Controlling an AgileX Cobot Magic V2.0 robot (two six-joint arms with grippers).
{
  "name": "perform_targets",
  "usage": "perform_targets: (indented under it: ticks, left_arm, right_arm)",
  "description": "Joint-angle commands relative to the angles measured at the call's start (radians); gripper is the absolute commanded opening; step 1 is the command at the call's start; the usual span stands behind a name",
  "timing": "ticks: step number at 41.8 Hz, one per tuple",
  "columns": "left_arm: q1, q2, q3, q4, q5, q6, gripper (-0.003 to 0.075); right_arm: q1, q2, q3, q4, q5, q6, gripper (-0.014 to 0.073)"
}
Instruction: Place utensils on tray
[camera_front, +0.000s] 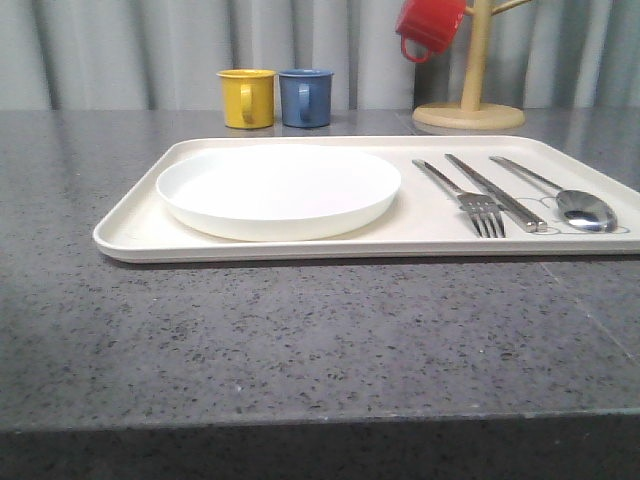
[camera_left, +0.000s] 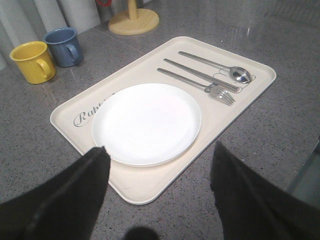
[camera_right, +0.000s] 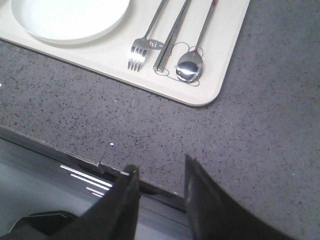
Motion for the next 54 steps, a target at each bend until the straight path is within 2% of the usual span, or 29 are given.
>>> perform_targets:
  ticks: [1, 21, 24, 30, 35, 41, 42, 54]
  left_arm:
    - [-0.007, 0.0, -0.024, -0.01, -0.082, -0.013, 0.0428]
    - [-0.007, 0.0, -0.016, -0.01, -0.071, -0.013, 0.0412]
    - [-0.007, 0.0, -0.016, -0.01, -0.071, -0.013, 0.0374]
    - [-0.007, 0.0, -0.016, -0.01, -0.071, -0.013, 0.0238]
    - [-0.007, 0.0, -0.016, -0.01, -0.071, -0.013, 0.0121]
    - [-0.007, 0.0, -0.016, -0.01, -0.071, -0.013, -0.0004]
    - [-0.007, 0.0, -0.016, -0.01, -0.071, -0.013, -0.0018]
    - [-0.007, 0.0, -0.016, -0.01, -0.071, -0.013, -0.002]
  right_arm:
    - [-0.001, -0.046, -0.003, -0.006, -0.081, -0.011, 0.0256]
    - [-0.001, -0.078, 0.007, 0.009, -0.082, -0.011, 0.0256]
    - [-0.001, -0.078, 0.007, 0.012, -0.082, -0.011, 0.0256]
    - [-0.001, -0.078, 0.007, 0.016, -0.082, -0.011, 0.0245]
    - [-0.001, -0.078, 0.007, 0.016, -0.082, -0.011, 0.0127]
    - [-0.001, -0.078, 0.007, 0.016, -0.082, -0.011, -0.0064]
    - [-0.001, -0.078, 0.007, 0.016, -0.082, -0.011, -0.0072]
    - [-0.001, -0.078, 0.007, 0.022, -0.074, -0.011, -0.0067]
